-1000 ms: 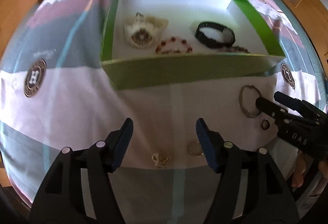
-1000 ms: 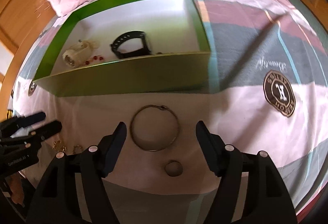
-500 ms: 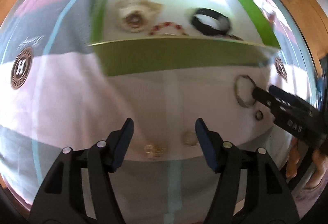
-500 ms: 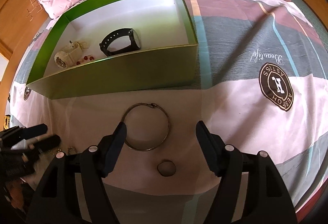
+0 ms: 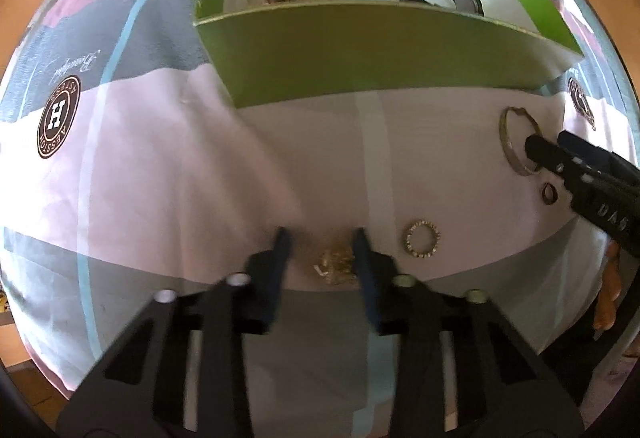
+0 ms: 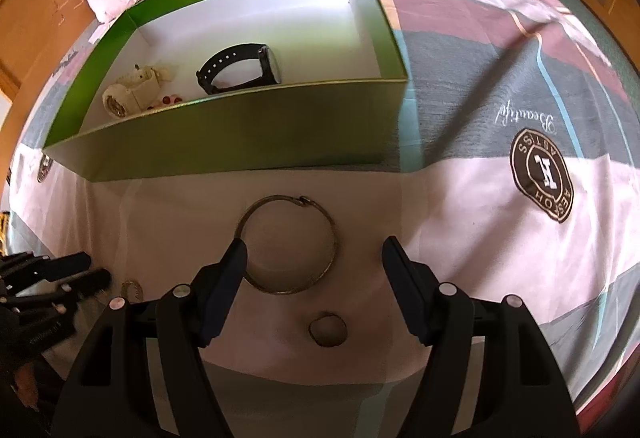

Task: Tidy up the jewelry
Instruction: 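Grasp the gold charm with the left tool while the right tool closes around the steel bangle, then carry the charm with the left tool while the right tool carries the bangle into the box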

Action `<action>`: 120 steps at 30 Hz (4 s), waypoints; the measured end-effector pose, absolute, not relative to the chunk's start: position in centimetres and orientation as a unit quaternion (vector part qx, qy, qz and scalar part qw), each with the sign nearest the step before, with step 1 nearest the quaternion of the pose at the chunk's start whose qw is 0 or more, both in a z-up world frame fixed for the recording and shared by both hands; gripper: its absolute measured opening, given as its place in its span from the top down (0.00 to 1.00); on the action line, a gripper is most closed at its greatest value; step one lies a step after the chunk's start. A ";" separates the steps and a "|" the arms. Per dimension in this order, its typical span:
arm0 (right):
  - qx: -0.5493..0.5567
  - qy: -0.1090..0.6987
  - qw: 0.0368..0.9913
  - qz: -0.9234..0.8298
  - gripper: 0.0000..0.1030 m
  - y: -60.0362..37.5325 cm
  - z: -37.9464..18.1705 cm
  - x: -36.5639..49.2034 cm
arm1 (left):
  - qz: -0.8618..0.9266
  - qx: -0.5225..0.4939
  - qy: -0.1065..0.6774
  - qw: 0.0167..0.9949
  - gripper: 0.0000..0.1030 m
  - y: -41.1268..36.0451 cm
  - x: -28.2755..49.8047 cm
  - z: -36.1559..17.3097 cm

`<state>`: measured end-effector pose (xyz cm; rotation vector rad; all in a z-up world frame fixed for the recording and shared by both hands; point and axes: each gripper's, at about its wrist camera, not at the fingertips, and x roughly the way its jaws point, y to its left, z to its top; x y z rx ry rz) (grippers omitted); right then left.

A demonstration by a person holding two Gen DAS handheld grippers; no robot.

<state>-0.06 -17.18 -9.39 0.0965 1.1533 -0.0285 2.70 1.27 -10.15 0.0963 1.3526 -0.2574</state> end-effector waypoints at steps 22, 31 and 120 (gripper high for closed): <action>-0.021 0.521 0.853 0.010 0.39 -13.0 -10.7 -0.2 | -0.066 0.129 0.568 0.810 0.86 -1.9 2.1 -9.9; -0.014 0.528 0.849 0.009 0.32 -13.0 -10.7 -0.3 | -0.053 0.122 0.575 0.807 0.68 -1.5 1.3 -9.5; 0.035 0.485 0.872 -0.056 0.41 -10.2 -7.4 -0.9 | -0.072 0.066 0.500 0.861 0.87 -1.3 2.2 -1.0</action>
